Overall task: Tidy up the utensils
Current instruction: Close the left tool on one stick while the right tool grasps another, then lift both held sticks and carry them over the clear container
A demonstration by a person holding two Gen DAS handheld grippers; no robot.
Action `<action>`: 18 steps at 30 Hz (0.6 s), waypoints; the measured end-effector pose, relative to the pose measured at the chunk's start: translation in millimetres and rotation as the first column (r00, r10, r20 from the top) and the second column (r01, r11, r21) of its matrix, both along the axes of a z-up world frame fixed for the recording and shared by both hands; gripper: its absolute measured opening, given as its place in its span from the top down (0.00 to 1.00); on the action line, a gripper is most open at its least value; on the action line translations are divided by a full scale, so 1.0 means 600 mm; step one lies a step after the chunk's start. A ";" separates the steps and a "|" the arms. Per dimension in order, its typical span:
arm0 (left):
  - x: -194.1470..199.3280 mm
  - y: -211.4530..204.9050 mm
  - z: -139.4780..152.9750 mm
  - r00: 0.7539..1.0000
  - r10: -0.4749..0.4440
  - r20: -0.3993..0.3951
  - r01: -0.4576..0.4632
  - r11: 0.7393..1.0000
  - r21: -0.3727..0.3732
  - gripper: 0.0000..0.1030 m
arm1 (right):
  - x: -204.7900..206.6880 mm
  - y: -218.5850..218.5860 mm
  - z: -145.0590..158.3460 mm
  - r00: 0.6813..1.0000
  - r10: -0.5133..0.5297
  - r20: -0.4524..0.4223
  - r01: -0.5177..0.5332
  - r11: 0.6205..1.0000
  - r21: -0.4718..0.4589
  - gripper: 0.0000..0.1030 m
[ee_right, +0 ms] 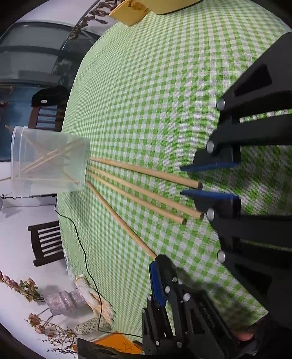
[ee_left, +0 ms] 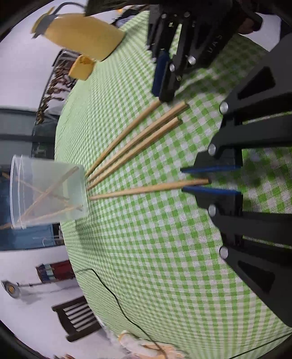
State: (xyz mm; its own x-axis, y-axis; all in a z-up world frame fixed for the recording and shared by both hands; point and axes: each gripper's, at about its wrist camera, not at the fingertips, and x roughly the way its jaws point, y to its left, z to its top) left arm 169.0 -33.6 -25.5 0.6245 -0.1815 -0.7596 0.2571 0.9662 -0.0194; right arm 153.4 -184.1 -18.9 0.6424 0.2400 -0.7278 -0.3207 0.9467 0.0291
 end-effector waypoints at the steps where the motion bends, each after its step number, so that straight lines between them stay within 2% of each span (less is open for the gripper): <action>1: 0.001 0.003 0.000 1.000 0.001 -0.002 -0.001 1.000 -0.006 0.98 | 0.002 -0.008 0.000 1.000 -0.019 -0.002 0.019 1.000 0.009 0.93; 4: 0.002 0.018 0.003 0.999 0.029 -0.021 -0.029 1.000 -0.010 0.98 | 0.001 -0.035 0.003 0.997 -0.074 -0.001 0.074 0.997 0.023 0.93; 10: 0.008 0.069 0.008 0.991 0.112 -0.072 -0.119 0.988 -0.101 0.98 | -0.016 -0.064 0.010 0.994 -0.105 0.020 0.105 0.994 0.032 0.93; 18: -0.010 0.075 0.042 0.994 0.110 -0.014 -0.111 0.989 -0.098 0.98 | -0.037 -0.060 0.027 0.994 -0.092 0.057 0.091 0.996 0.026 0.93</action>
